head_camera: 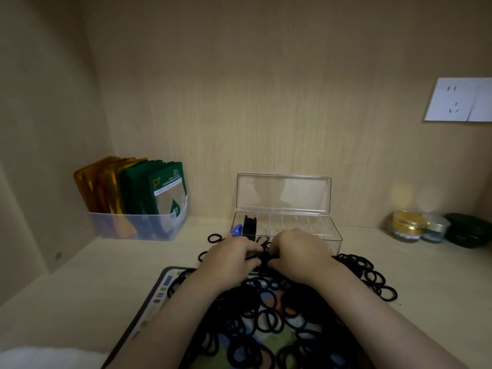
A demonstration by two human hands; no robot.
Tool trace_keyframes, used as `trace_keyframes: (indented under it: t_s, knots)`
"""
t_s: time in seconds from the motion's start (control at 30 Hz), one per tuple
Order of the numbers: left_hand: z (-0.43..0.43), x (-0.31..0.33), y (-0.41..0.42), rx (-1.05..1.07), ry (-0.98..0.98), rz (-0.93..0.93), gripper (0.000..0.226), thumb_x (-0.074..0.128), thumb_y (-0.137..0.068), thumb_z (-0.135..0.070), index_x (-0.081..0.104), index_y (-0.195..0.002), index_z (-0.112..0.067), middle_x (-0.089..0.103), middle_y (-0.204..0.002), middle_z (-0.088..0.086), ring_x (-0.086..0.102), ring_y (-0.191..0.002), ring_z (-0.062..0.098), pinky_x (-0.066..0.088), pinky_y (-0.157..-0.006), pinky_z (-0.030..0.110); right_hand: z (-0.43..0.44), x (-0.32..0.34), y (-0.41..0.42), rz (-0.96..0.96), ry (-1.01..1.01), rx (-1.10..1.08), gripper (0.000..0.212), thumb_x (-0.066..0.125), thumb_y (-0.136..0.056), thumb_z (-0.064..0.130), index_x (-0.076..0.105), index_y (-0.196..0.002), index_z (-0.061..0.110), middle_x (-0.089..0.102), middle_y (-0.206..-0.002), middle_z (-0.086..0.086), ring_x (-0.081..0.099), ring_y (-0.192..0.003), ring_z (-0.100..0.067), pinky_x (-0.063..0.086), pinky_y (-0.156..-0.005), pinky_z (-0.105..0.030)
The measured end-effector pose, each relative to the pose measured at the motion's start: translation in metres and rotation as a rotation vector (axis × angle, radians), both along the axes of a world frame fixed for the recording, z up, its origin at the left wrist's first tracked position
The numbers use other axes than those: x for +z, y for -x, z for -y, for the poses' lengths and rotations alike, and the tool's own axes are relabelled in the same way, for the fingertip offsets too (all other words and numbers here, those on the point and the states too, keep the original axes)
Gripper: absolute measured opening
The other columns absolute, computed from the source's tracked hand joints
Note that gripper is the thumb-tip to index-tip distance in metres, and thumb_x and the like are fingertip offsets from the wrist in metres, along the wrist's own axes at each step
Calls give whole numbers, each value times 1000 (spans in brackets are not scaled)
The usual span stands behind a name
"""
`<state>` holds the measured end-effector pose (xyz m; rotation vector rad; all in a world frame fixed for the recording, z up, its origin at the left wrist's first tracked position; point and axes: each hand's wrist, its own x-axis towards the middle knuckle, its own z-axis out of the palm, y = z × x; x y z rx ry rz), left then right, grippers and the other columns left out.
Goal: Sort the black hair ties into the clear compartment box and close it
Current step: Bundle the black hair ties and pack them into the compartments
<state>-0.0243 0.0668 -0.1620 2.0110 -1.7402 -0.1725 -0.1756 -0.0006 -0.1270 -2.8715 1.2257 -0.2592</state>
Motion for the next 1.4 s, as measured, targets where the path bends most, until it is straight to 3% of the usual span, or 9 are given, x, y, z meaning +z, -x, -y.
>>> trace_keyframes:
  t_s: [0.13, 0.23, 0.5, 0.63, 0.73, 0.9, 1.03, 1.23, 1.4]
  knots:
    - [-1, 3, -10, 34, 18, -164, 9, 67, -87, -33, 73, -90, -39, 69, -81, -21, 62, -76, -5, 53, -77, 25, 11, 6, 2, 141, -172, 60, 16, 74, -81, 35, 75, -96, 33, 73, -96, 12, 67, -92, -8, 53, -80, -26]
    - [-9, 9, -18, 50, 82, -349, 14, 67, -88, -20, 72, -83, -32, 69, -72, -11, 58, -59, -4, 48, -64, 19, 19, 11, -2, 293, -420, 140, 14, 81, -79, 23, 76, -92, 27, 75, -87, 8, 71, -83, -8, 57, -86, -32]
    - [-21, 17, -45, 307, 165, -421, 21, 68, -86, -18, 72, -75, -36, 74, -70, -10, 67, -64, 4, 55, -70, 25, 17, 21, -7, 610, -935, 223, 29, 66, -87, -7, 72, -110, 11, 73, -82, 4, 69, -71, -7, 57, -62, -22]
    - [-20, 15, -27, 206, 86, -728, 17, 71, -87, -14, 79, -85, -28, 77, -75, -1, 68, -58, 8, 56, -65, 25, 13, 16, -12, 822, -1235, 250, 26, 60, -89, -11, 69, -111, -1, 74, -86, -10, 71, -73, -17, 60, -63, -27]
    - [-18, 16, -17, 72, 50, -1042, 17, 68, -92, -19, 77, -103, -10, 76, -93, 17, 74, -81, 26, 59, -86, 37, 8, 9, -20, 889, -1147, 184, 21, 63, -88, -9, 70, -106, -1, 73, -80, -9, 70, -67, -19, 61, -59, -26]
    - [-20, 24, -19, 43, 59, -1253, 27, 58, -97, -21, 70, -113, -3, 74, -99, 20, 74, -91, 26, 60, -78, 30, 7, 2, -27, 902, -861, 87, 16, 70, -86, -5, 72, -98, 5, 68, -71, -3, 65, -56, -17, 56, -51, -27]
    - [-21, 23, -15, 53, 87, -1087, 32, 74, -86, -17, 70, -116, -9, 75, -104, 9, 74, -94, 16, 58, -74, 21, 7, -2, -29, 865, -765, 115, 20, 74, -83, -2, 72, -91, 16, 71, -80, -5, 66, -57, -20, 56, -61, -36]
    - [-23, 22, -20, 82, 69, -924, 22, 67, -90, -4, 74, -110, -12, 76, -102, 11, 74, -89, 19, 58, -71, 19, 11, -6, -27, 749, -860, 163, 33, 76, -80, -6, 70, -110, 7, 67, -86, -8, 66, -71, -17, 60, -58, -26]
    - [-25, 26, -24, 118, 49, -772, 26, 55, -96, -10, 76, -102, -24, 76, -99, -2, 75, -82, 14, 59, -78, 23, 10, 3, -22, 683, -813, 173, 13, 74, -88, 17, 74, -101, 15, 73, -76, -3, 66, -65, -12, 54, -56, -25]
